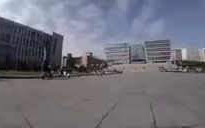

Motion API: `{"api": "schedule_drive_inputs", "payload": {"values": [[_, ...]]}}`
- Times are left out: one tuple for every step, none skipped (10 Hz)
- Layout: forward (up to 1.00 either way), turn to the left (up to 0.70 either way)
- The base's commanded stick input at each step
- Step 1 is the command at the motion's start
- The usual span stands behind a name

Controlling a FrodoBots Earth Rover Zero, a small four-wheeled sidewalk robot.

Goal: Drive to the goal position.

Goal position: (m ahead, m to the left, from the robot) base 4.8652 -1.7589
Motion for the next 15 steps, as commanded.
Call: {"api": "schedule_drive_inputs", "payload": {"values": [[0.85, 0.00], [0.85, 0.00], [0.85, 0.00], [0.85, 0.00], [0.85, 0.00], [0.85, 0.00], [0.85, 0.00], [0.85, 0.00], [0.85, 0.00], [0.85, 0.00], [0.85, 0.00], [0.85, 0.02], [0.85, 0.08], [0.85, 0.11], [0.85, 0.13]]}}
